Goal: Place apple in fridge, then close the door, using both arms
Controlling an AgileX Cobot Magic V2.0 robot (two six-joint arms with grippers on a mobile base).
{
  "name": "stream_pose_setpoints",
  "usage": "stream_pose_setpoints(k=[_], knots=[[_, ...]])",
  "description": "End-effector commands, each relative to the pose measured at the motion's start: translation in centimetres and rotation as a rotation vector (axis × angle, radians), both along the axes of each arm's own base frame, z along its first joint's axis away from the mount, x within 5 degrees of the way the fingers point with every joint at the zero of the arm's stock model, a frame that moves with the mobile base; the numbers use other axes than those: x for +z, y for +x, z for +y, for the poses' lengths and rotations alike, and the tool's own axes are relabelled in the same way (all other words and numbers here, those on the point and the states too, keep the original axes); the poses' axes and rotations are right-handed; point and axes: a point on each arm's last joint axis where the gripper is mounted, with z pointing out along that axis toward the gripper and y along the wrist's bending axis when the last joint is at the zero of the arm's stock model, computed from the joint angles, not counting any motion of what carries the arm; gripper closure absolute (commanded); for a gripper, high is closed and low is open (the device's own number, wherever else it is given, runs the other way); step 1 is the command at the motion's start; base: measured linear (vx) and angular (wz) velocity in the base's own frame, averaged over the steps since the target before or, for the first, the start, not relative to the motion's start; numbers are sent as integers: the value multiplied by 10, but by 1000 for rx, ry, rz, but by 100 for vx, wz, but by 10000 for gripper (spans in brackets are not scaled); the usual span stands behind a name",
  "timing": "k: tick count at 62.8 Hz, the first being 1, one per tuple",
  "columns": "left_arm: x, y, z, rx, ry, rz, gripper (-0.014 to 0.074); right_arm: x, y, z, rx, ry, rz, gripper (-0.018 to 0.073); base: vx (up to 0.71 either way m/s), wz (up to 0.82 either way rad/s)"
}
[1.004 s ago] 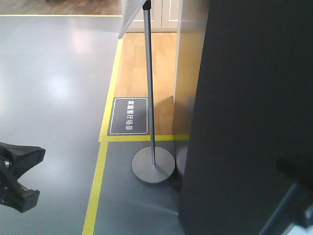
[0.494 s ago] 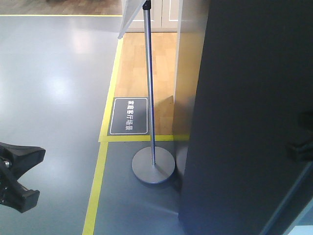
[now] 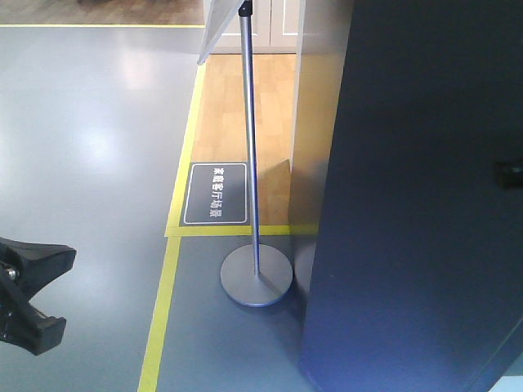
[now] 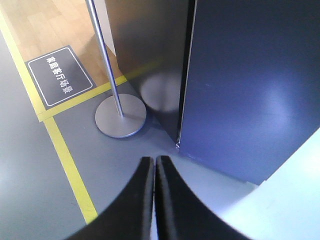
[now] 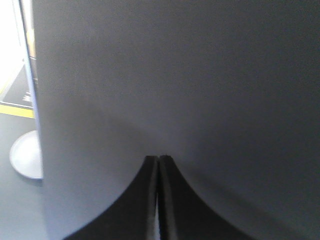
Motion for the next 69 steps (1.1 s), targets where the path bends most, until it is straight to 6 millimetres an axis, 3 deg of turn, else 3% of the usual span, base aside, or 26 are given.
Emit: stream_pose_setpoints(k=[1, 40, 69], knots=[[13, 3, -1, 16, -53, -70, 603, 21, 13, -4, -9, -29, -75, 563, 0, 0], [13, 3, -1, 16, -53, -69, 603, 30, 71, -79, -147, 175, -121, 563, 0, 0], [13, 3, -1, 16, -53, -69, 603, 24, 139, -100, -136, 222, -265, 563, 0, 0]])
